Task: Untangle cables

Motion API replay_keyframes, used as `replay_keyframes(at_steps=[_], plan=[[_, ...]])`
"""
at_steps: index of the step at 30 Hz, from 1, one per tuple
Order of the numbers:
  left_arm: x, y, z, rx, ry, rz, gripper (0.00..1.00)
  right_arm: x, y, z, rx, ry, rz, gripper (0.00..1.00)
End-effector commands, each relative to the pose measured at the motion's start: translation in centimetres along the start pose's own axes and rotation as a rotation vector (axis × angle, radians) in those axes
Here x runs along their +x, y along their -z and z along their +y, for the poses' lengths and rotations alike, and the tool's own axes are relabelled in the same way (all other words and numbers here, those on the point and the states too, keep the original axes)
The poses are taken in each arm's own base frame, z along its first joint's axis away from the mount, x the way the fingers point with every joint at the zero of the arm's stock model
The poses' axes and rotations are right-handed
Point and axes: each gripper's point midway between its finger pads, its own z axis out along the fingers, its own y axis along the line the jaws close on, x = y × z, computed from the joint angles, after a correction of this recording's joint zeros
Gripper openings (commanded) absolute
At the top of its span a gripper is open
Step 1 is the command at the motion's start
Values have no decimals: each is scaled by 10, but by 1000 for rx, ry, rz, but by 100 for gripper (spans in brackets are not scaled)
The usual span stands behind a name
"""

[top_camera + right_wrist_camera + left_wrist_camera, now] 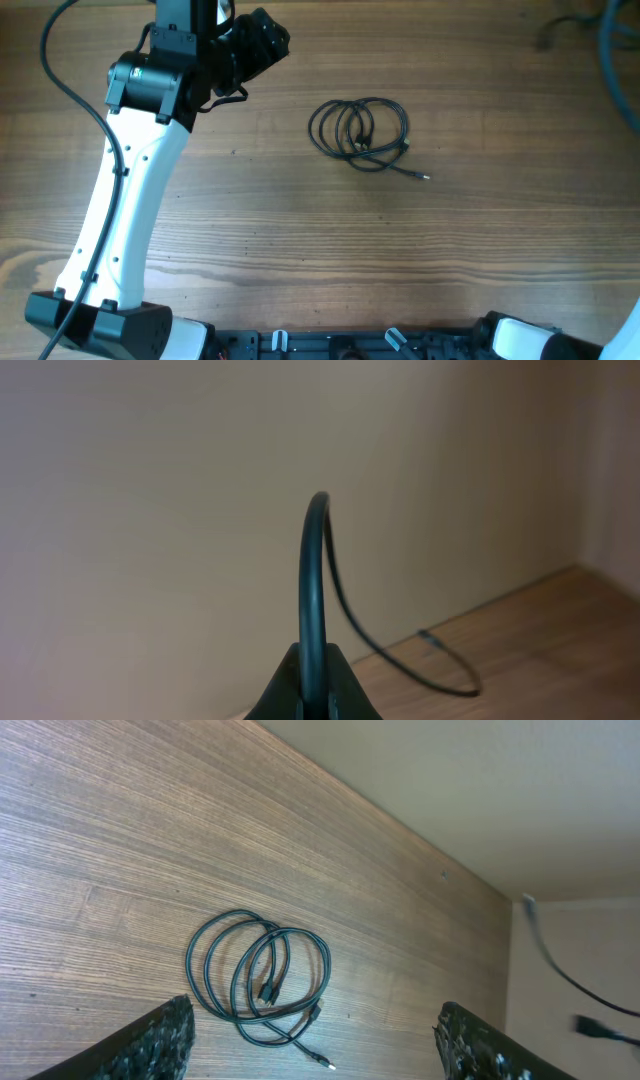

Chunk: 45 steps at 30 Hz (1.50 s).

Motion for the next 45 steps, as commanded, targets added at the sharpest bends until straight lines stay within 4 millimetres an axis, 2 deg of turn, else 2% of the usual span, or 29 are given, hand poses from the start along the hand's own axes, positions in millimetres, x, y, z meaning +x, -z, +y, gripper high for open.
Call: replay_keyframes(at_steps=[1, 3, 6, 8, 11, 14, 15, 16, 18, 21, 22, 23, 28, 31, 35, 38, 40, 42, 45], plan=[[-6, 11, -4, 7, -34, -34, 79, 11, -29, -63, 167, -18, 50, 4], [-6, 11, -4, 7, -55, -33, 79, 23, -44, -106, 283, -42, 90, 4], [-6, 11, -4, 6, -55, -33, 79, 48, -70, -150, 364, -50, 167, 4], [-6, 11, -4, 6, -55, -33, 79, 71, -90, -186, 424, -78, 228, 4], [-6, 11, -4, 7, -55, -33, 79, 117, -120, -239, 496, -125, 333, 4], [-6, 11, -4, 7, -55, -33, 79, 164, -142, -274, 539, -160, 434, 4], [-6, 11, -4, 7, -55, -33, 79, 173, -145, -279, 545, -166, 452, 5], [-6, 11, -4, 7, -55, -33, 79, 189, -152, -288, 555, -175, 487, 6], [-6, 11, -4, 7, -55, -33, 80, 215, -159, -300, 569, -189, 541, 16], [-4, 10, -6, 8, -57, -30, 80, 235, -162, -307, 582, -203, 589, 36], [-4, 10, -6, 9, -58, -29, 80, 240, -162, -309, 585, -206, 603, 50], [-4, 10, -6, 9, -59, -29, 80, 240, -161, -309, 587, -205, 605, 56], [-3, 9, -5, 5, -57, -25, 80, 241, -158, -312, 603, -213, 611, 82], [-2, 9, -4, 2, -56, -22, 80, 237, -155, -303, 567, -232, 617, 93], [-2, 5, -3, -2, -54, -16, 80, 209, -147, -276, 484, -228, 575, 95], [0, 1, -3, -6, -56, -6, 80, 183, -132, -251, 431, -226, 543, 95], [2, 0, -4, -4, -60, -1, 80, 175, -122, -239, 411, -235, 543, 95], [4, -2, -5, -5, -63, 5, 80, 176, -108, -224, 378, -262, 583, 94], [5, -4, -5, -6, -63, 8, 81, 197, -95, -211, 354, -314, 686, 88]])
